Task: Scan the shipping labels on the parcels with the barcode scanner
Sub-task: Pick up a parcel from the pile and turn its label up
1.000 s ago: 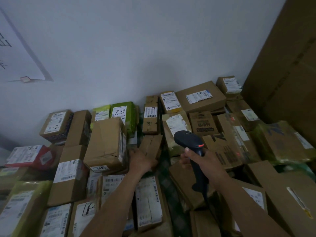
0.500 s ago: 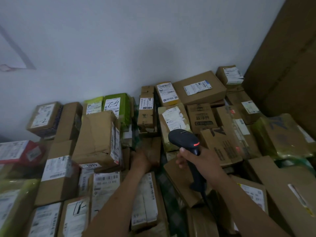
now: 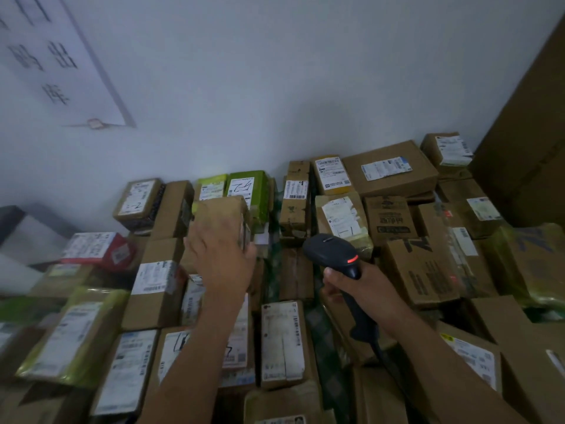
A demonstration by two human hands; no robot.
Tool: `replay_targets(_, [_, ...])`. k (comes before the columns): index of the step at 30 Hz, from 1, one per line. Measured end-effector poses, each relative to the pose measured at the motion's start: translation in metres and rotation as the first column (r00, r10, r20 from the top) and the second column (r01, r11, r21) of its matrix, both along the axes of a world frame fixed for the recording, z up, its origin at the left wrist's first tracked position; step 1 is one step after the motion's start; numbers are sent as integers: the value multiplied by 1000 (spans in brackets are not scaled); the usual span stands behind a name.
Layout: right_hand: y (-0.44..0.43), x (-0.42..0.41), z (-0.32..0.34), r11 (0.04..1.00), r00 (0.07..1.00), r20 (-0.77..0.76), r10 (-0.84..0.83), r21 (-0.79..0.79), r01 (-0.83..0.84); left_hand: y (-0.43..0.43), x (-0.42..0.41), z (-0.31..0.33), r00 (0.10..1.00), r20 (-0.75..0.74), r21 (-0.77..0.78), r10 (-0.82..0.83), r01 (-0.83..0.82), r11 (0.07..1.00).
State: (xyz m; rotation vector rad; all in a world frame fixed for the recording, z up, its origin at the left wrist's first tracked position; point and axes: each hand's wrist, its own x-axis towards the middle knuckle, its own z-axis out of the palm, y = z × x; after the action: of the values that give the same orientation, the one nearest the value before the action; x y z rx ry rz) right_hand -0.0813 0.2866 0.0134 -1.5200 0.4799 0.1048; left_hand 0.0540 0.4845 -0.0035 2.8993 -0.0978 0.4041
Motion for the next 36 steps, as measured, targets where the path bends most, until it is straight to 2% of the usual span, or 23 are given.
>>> replay_targets(2, [5,0,4,1000,1000,-1,28,-14,-28,17,12,3,956,-247,-15,159,-168,986])
replay_targets(4, [7,-2,6,998,999,-8,45,-34,-45,29,22,2,863,-461,-75,207,-270,960])
replay_targets(6, [8,-4,9,998,999,-8,47,-39,-48,36,26,-1,826,-530,-125,192,-300,946])
replay_targets(9, [7,-7,16,1000,1000,12,12,-4,-12,34,14,3,882,-444,-188,157,-263,946])
replay_targets(13, [2,-12,26,999,999,23,-46,27,45,3,-10,6,945,-327,-257,34,-124,958])
replay_targets(18, [-7,-15,25,993,994,14,-110,42,110,-40,-28,-19,945,-317,-342,-79,-36,939])
replay_targets(28, [-19,-22,17,990,991,-6,-137,29,137,-62,-56,-56,881,-471,-175,33,-130,976])
replay_targets(36, [-15,-23,14,990,991,-16,-136,23,136,-59,-49,-75,859,-509,-75,-46,9,997])
